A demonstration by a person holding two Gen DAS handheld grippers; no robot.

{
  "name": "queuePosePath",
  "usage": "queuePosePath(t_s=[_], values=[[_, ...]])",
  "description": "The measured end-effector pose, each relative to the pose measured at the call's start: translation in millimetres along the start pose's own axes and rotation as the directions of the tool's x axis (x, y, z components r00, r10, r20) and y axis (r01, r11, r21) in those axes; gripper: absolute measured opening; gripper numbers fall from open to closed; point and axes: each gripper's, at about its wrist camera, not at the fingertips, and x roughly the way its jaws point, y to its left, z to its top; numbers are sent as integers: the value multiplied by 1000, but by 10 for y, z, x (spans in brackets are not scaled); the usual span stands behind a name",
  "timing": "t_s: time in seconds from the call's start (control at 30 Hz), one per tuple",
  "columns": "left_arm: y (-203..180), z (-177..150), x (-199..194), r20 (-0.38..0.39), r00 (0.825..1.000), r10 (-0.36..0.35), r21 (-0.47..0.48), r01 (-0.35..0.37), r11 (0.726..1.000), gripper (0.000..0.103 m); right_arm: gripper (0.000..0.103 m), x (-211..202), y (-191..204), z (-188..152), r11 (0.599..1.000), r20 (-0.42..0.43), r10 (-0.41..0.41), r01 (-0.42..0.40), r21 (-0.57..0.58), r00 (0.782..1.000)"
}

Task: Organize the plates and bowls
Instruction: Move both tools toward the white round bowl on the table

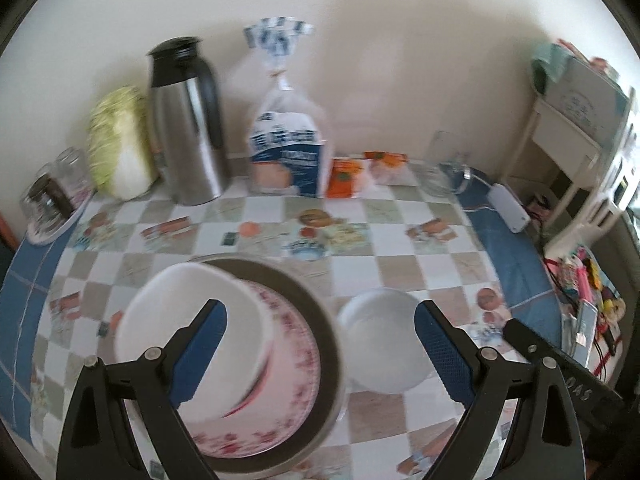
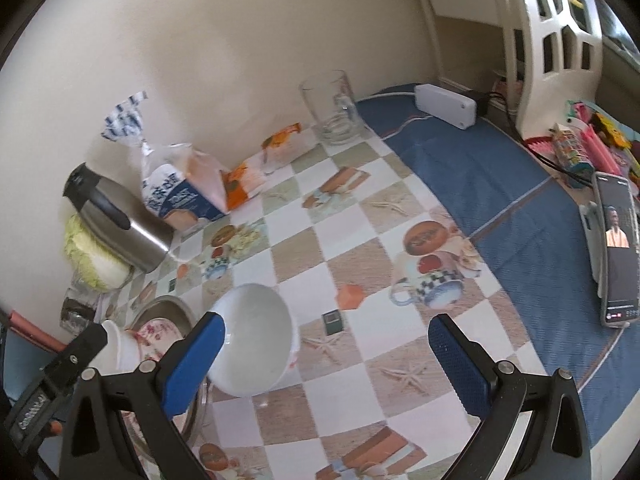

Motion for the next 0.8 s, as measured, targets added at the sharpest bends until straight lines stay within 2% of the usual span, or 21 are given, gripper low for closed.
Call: queuePosePath(t_s=[0.2, 0.33, 0.43, 0.8], values=[[-246, 66, 168, -22, 999, -37, 52, 38, 998, 95, 103, 79, -112, 8, 1000, -18, -24, 24, 18, 1000], [-286, 94, 320, -54, 996, -65, 48, 68, 997, 95, 103, 176, -152, -1, 999, -40, -51, 52, 15, 998], [-312, 111, 421, -62, 998, -23, 75, 27, 997, 95, 103, 256, -160, -16, 998, -59, -55, 56, 11, 997], [-391, 153, 719, -95, 995, -27, 106, 37, 994, 95, 103, 634, -93, -115, 997, -138, -75, 72, -28, 988]])
